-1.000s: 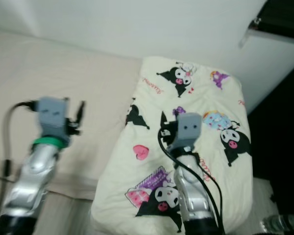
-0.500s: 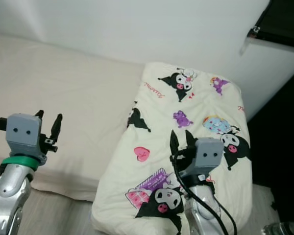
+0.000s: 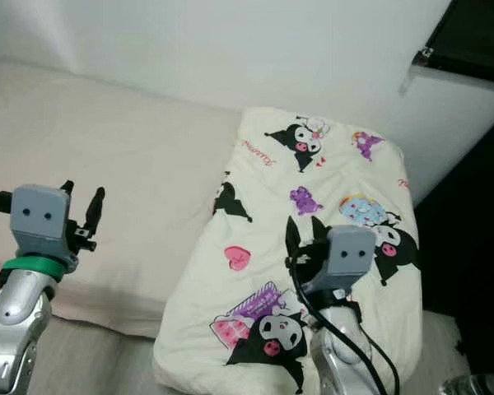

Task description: Clean up the room

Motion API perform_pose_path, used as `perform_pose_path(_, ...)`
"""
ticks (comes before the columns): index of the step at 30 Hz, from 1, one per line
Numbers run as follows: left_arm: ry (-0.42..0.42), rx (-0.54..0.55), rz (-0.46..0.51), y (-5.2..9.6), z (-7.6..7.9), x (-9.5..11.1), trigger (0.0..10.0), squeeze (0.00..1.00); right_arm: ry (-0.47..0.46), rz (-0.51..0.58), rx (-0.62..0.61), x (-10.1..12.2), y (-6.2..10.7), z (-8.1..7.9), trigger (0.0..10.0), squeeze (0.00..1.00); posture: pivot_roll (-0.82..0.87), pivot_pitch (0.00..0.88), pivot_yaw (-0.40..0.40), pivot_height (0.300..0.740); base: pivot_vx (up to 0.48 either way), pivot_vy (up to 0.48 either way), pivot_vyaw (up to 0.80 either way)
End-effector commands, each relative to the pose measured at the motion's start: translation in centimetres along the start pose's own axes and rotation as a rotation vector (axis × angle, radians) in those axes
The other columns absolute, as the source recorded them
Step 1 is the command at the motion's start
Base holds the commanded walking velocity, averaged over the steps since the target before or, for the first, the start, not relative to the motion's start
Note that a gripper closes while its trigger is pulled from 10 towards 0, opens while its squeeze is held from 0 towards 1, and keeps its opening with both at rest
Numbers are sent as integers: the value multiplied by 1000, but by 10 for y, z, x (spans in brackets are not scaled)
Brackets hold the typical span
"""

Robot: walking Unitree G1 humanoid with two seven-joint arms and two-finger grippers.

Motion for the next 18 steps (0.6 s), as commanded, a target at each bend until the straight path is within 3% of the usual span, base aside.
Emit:
perform_pose_path(1, 12, 1, -14, -1, 1, -1, 10000, 0, 1, -14, -14, -2, 0, 2, 10000, 0, -38, 0, -16, 740, 0, 0, 0)
perform_pose_path(18, 23, 1, -12, -1, 6, 1, 10000, 0, 13, -24, -18, -1, 0, 4, 10000, 0, -36, 0, -24, 740, 0, 0, 0)
Point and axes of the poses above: a point about 5 cm out from each wrist's last joint towards the gripper, its own y axis pointing back from the gripper into the wrist, its own x axis along the axis of the wrist's last joint, z = x × y, the point moved 5 cm from there along -y, pointing out of the wrist towards the gripper, and after that the axes turned 8 degrees about -y, right-handed, at the moved point
